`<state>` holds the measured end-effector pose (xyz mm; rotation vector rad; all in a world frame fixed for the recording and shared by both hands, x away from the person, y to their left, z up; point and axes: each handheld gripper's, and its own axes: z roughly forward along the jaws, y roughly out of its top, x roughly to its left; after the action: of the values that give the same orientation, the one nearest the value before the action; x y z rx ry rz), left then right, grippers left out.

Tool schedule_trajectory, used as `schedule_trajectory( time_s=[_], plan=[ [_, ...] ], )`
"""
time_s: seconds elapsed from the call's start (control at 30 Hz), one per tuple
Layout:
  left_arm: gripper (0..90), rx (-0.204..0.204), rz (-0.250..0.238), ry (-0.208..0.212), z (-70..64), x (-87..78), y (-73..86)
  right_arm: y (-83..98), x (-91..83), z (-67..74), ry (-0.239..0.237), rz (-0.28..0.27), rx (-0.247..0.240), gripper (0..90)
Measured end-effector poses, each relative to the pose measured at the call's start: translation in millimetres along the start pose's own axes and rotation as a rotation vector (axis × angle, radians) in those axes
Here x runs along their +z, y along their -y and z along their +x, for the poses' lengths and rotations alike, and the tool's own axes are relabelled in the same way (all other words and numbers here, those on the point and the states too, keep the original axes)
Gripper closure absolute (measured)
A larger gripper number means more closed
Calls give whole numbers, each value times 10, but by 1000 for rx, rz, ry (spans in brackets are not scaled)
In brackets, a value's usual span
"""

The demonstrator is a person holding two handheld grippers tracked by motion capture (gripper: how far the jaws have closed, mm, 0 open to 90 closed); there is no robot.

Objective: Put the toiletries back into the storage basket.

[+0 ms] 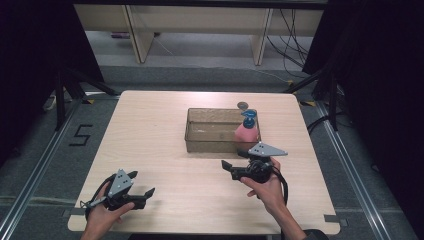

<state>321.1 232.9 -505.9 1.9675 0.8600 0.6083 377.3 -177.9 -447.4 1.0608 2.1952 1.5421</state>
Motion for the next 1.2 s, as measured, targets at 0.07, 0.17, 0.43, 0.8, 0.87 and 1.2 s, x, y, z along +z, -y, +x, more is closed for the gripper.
schedule_trajectory(
  time_s=[0.07,0.17,0.43,0.8,0.87,1.2],
  plan=[
    [148,2,2,0,-1,-1,-5,24,-12,17,-10,5,19,236],
    [148,11,9,-4,-1,-3,-8,59,-27,17,-4,3,6,236],
    [148,3,3,-5,2,-6,-3,130,-40,43,-25,15,1,236],
    [148,8,0,0,-15,-13,-1,152,-60,79,-18,19,4,236],
    [148,11,0,2,-15,-11,-2,160,-60,87,-21,25,-8,236],
    [148,24,6,-3,-4,-28,-6,237,-118,153,-42,34,23,235]
  ],
)
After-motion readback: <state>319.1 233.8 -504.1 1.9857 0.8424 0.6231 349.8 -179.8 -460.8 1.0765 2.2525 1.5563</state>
